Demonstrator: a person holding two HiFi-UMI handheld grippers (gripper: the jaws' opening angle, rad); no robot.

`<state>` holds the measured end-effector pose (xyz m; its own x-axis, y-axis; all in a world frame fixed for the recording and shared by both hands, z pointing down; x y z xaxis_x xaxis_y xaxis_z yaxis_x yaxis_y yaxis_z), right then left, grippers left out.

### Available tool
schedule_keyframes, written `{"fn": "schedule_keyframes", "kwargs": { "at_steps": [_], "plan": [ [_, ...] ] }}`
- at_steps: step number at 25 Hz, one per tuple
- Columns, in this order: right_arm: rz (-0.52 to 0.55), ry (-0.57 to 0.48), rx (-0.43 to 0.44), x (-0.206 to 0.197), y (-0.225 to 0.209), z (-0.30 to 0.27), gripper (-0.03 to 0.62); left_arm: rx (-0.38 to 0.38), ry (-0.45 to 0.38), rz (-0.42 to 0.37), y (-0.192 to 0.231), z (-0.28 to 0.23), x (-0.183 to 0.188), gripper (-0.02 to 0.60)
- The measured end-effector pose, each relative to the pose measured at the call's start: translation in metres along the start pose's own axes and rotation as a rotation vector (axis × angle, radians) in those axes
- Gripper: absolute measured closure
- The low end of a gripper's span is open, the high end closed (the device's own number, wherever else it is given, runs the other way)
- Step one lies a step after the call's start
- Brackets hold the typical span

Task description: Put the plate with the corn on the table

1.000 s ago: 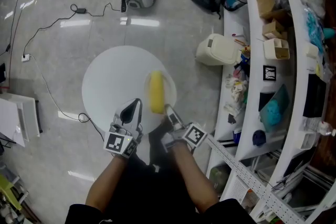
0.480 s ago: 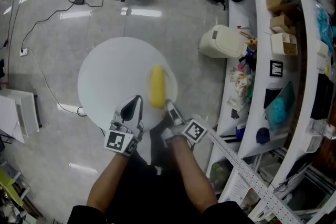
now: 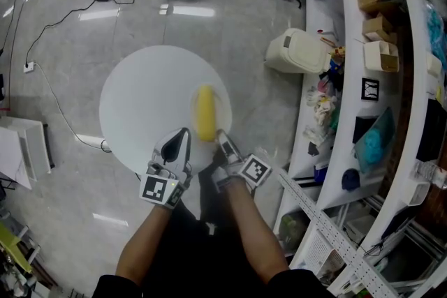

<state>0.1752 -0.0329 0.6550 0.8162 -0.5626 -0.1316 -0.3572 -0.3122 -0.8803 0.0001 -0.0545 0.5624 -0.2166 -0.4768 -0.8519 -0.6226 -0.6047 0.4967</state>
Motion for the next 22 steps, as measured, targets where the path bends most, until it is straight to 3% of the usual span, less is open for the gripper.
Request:
{"fn": "schedule_keyframes", "kwargs": {
  "at_steps": [22],
  "plan": [
    [-0.028,0.046,-0.080,-0.003,-0.034,-0.038,0.556,0.014,0.027,0.053,0.030,-0.010,-0.015,0.577]
  ]
}}
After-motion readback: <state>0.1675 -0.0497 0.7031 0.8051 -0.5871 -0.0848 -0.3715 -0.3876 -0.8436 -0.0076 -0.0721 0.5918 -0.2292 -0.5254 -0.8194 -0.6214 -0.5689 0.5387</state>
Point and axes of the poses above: the fingertips, and each gripper's own axes: z backward along the fingers, y to its left, x out of its top, the point moved 7 cm from there along z, backward along the fingers, and after that the axes turned 15 degrees about -x, right-handed, at the moved point
